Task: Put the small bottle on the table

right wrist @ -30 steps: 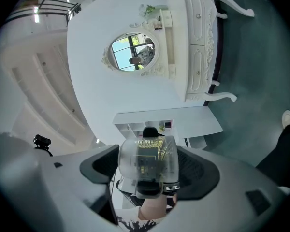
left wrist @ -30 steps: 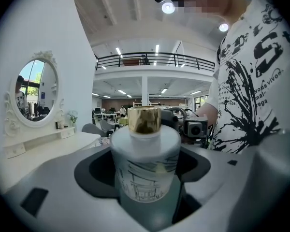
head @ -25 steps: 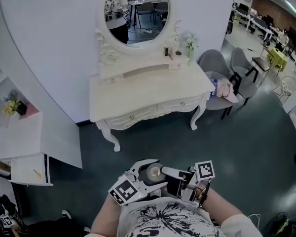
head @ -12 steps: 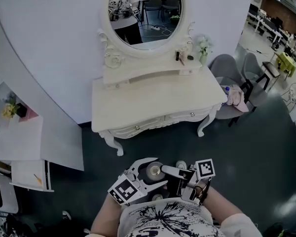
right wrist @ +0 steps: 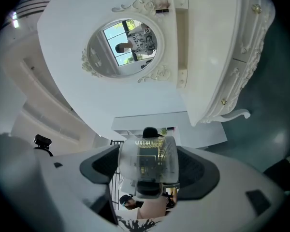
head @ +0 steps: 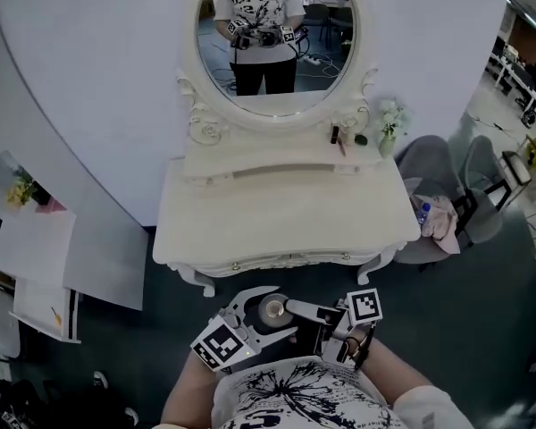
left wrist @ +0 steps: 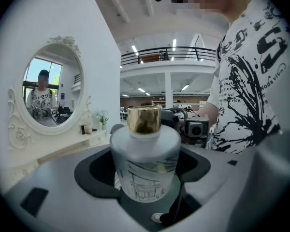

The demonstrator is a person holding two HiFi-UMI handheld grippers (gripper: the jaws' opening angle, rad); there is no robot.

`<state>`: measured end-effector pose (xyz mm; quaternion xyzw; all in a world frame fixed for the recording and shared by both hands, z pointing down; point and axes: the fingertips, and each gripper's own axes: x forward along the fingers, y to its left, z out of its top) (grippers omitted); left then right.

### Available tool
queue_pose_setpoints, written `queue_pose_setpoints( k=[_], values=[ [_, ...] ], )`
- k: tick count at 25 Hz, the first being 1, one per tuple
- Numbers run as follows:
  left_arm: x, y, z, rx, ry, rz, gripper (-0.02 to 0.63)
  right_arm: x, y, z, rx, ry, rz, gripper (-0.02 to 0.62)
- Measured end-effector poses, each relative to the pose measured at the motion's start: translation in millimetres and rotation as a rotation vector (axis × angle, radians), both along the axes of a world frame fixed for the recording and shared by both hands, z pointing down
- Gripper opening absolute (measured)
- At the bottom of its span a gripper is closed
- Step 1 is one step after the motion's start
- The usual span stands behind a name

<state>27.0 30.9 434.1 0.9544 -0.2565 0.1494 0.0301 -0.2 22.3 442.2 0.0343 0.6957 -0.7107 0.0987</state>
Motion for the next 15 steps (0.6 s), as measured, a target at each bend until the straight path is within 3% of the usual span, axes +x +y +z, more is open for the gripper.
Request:
queue_pose_setpoints(
  k=[6,15],
  values=[
    [34,-82,-8,0.014,0.012,-0.083,0.350,33,-79,-8,0.015,0.021,-0.080,0.370],
    [54,-157,7,-0.041,0.013,-0.136,0.350,53,-153,6,-0.040,0.030,-0.127,0.370]
  ],
)
